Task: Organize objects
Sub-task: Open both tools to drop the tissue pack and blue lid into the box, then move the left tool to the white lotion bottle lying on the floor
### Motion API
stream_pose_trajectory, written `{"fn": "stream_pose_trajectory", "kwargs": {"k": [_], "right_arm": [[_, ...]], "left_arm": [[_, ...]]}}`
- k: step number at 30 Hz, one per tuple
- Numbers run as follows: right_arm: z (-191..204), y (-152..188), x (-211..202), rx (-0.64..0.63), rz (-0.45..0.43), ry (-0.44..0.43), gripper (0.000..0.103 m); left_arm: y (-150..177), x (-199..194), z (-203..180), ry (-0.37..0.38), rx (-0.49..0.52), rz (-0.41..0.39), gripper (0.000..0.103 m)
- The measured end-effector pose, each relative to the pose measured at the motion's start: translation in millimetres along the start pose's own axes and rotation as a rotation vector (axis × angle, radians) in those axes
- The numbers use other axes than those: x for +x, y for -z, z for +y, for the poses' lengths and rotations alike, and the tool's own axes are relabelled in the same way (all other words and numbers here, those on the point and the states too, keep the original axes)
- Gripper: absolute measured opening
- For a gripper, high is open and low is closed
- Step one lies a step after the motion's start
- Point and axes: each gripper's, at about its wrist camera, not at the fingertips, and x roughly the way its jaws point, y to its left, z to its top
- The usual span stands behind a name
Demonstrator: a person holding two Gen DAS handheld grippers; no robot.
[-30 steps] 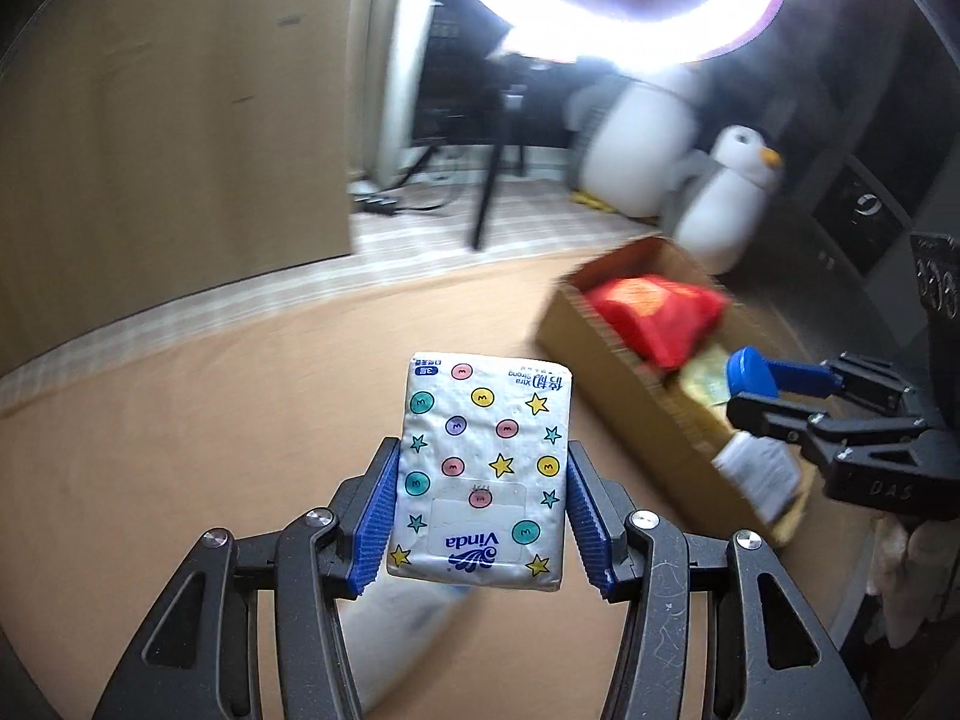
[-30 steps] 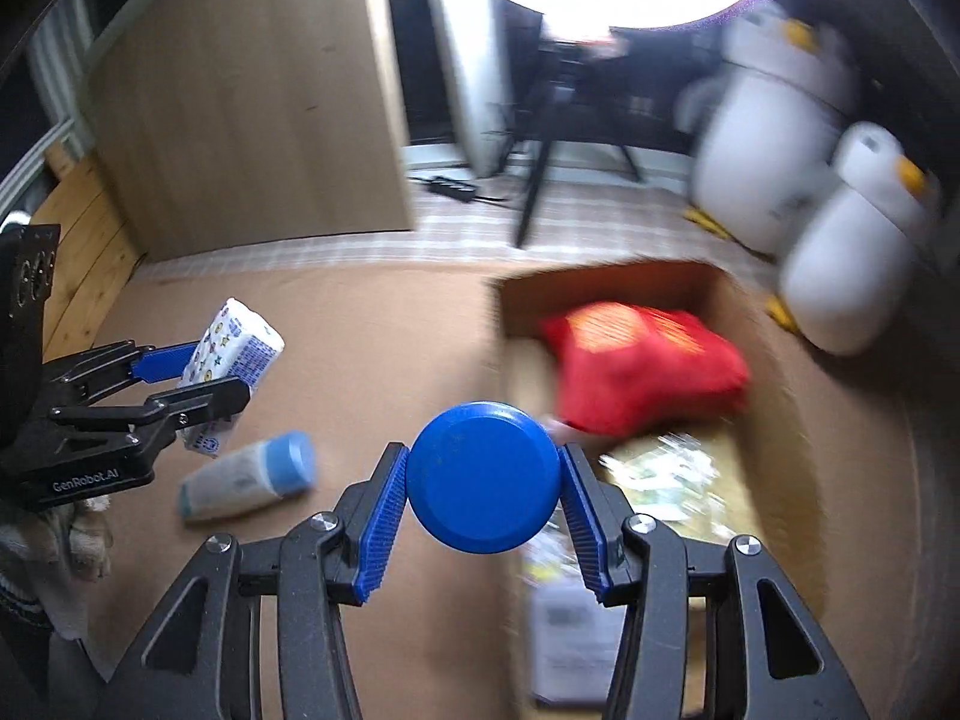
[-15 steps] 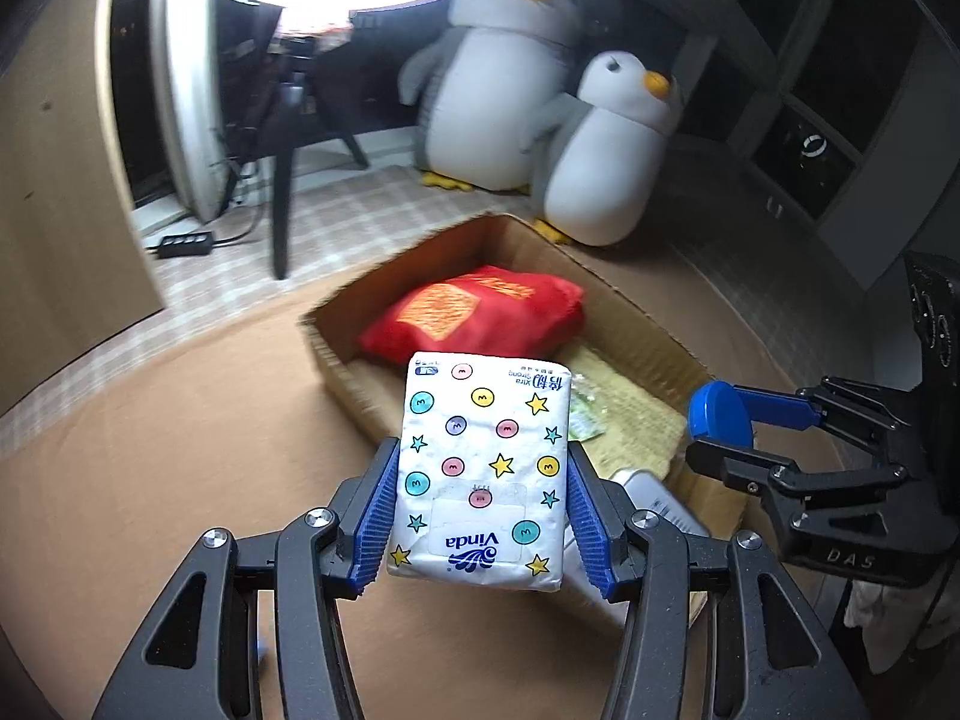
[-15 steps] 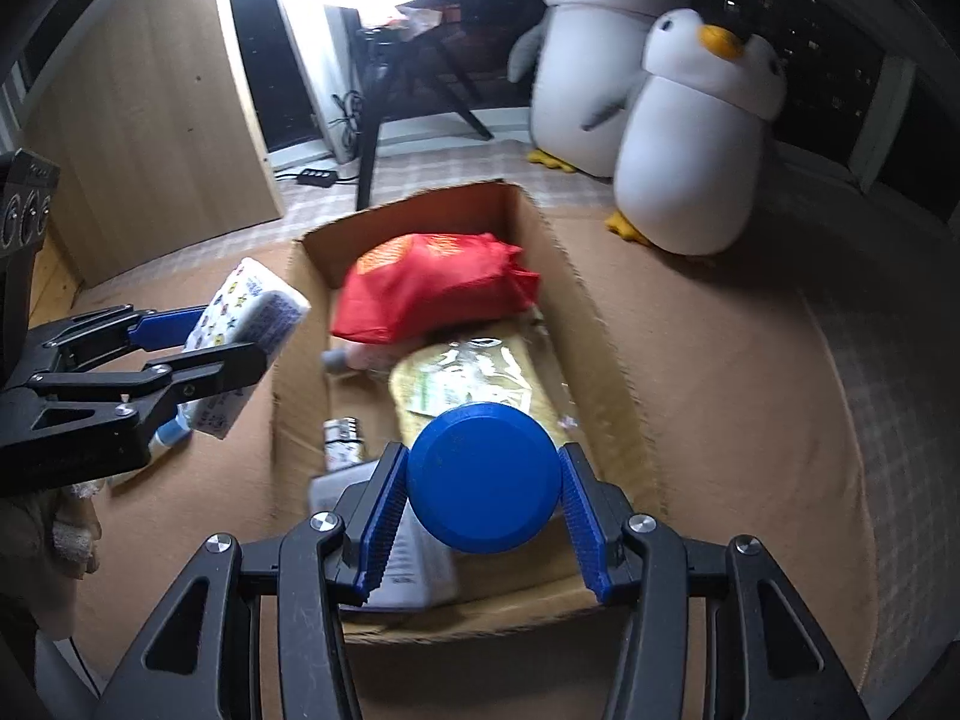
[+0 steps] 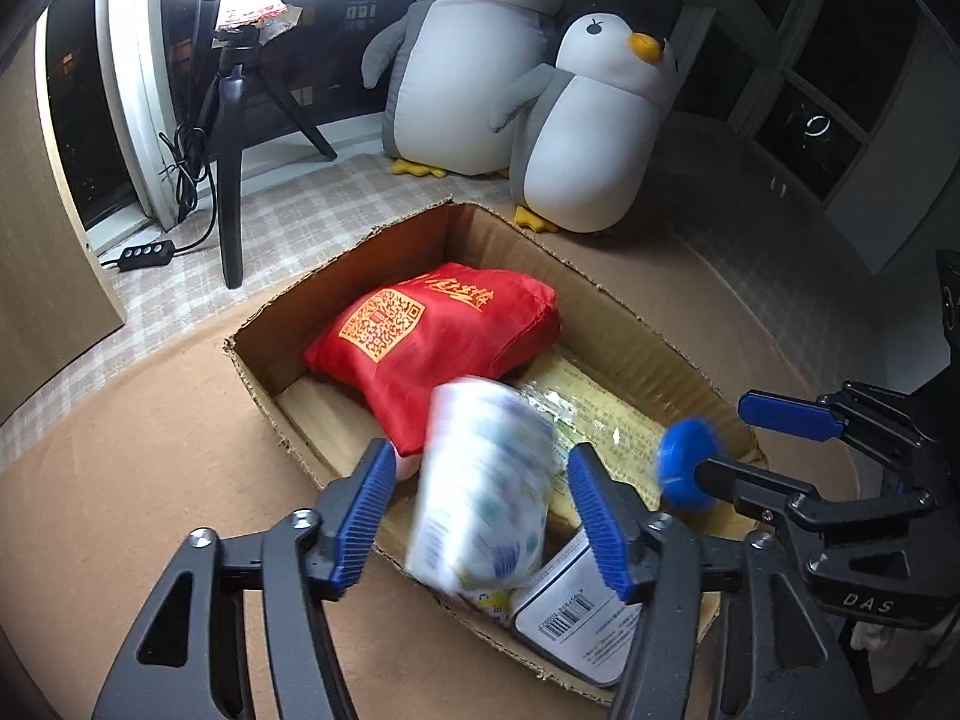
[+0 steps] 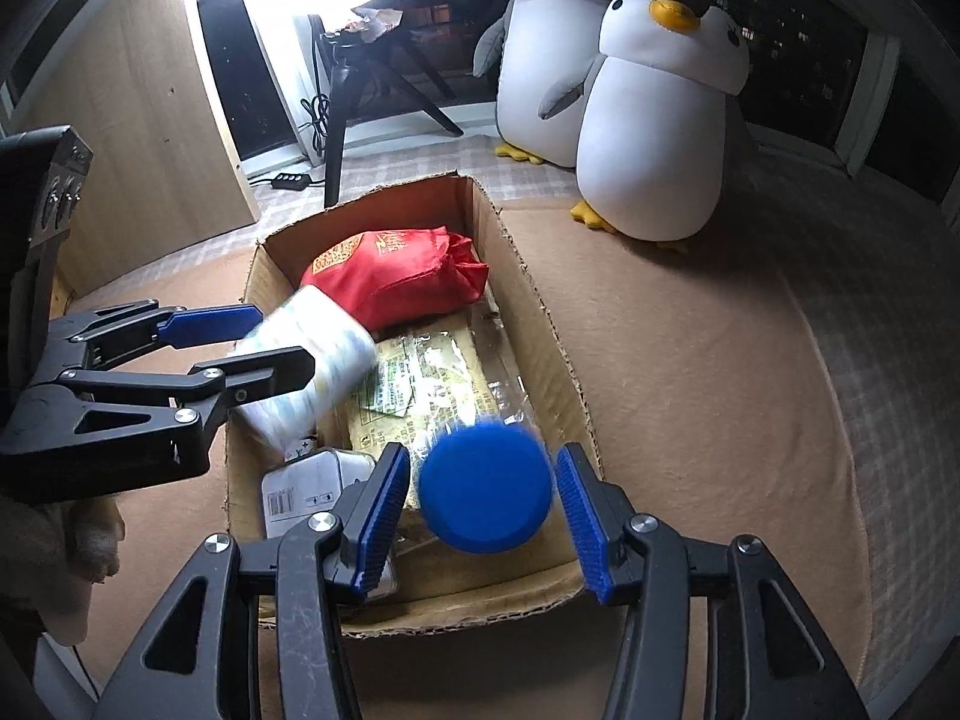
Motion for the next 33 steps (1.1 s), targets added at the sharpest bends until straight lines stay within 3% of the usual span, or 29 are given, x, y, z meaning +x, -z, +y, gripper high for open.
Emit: {"fn": "stream_pose_trajectory", "kwargs": {"k": [3, 16, 33], "right_arm": [[1.4, -1.0, -1.9, -0.004, -0.009, 0.004, 0.056], [20.4, -1.6, -11.0, 0.022, -0.029, -0.051, 0.056], [92.4, 20.5, -17.1, 0.030, -0.018, -0.182, 0.058]], "left_arm": [[0.4, -0.7, 1.8, 0.000, -0.001, 0.003, 0.066], [21.0, -40.3, 41.8, -0.024, -0.062, -0.035, 0.066], [116.1, -96.2, 191.8, -0.123, -0.273, 0.018, 0.066]]}}
